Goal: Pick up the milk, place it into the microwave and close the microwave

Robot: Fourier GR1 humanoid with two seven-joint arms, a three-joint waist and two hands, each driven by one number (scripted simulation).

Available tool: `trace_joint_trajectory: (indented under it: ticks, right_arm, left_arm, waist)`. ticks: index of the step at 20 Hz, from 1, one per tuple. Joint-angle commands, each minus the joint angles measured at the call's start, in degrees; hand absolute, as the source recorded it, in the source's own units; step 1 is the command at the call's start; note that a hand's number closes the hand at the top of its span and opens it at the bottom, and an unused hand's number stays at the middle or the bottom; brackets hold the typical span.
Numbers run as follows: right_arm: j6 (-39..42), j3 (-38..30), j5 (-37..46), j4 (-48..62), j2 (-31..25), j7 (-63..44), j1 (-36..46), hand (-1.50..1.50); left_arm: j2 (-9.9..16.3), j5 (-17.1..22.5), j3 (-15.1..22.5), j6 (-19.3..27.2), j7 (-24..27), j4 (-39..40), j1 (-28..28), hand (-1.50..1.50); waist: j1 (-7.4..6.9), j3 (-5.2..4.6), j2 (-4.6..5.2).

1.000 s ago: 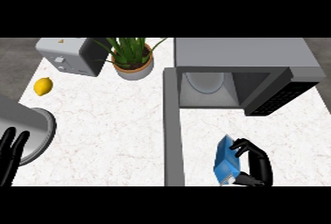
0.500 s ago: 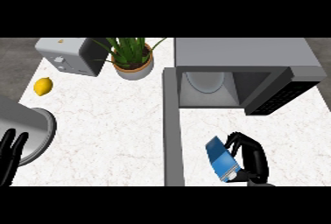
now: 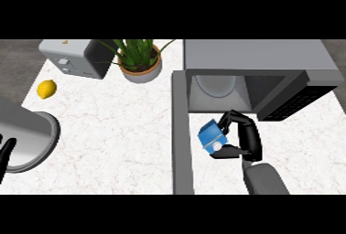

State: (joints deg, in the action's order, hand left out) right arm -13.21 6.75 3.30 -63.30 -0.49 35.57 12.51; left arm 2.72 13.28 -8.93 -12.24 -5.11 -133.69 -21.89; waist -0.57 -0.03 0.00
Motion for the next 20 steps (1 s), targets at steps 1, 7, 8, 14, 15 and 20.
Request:
trace_joint_trajectory:
  ticks: [1, 7, 8, 14, 15, 20]
  right_arm:
    - [-7.4, -1.0, 3.7, 3.2, 0.5, -10.3, 10.1, 1.50]
    - [-8.4, -8.6, 4.5, 23.8, -2.9, -8.3, 25.7, 1.50]
    - [-8.3, -8.8, 4.6, 22.6, -3.8, -8.7, 24.6, 1.50]
    - [-9.9, -14.3, 4.7, 40.0, -8.5, -4.5, 35.5, 1.50]
    - [-12.5, -13.6, 6.2, 41.3, -8.6, -7.6, 38.8, 1.50]
    - [-22.9, -16.2, 6.9, 46.7, -8.6, -4.6, 40.1, 1.50]
  left_arm:
    - [-1.1, -3.1, 2.6, -0.4, 0.6, 1.0, 0.2, -1.50]
    - [-0.3, -0.1, 0.5, -1.1, 0.0, 2.5, 2.4, -1.50]
    - [-0.4, 1.6, -1.1, -4.0, 2.4, 1.4, -2.6, -1.50]
    - [-1.8, -1.9, 2.5, -2.6, 1.1, -0.2, -1.2, -1.50]
    - [0.5, 1.7, -0.2, -2.9, -0.1, 3.6, 3.2, -1.50]
    - [-0.9, -2.0, 2.0, -2.3, 0.7, 2.8, 3.1, -1.50]
  waist:
    - [-0.17, 0.00, 0.07]
    - [-1.20, 0.08, 0.57]
    - [-0.81, 0.04, 0.20]
    - [-2.54, 0.13, 0.86]
    - [-2.68, 0.10, 1.13]
    - [-3.24, 0.18, 1.56]
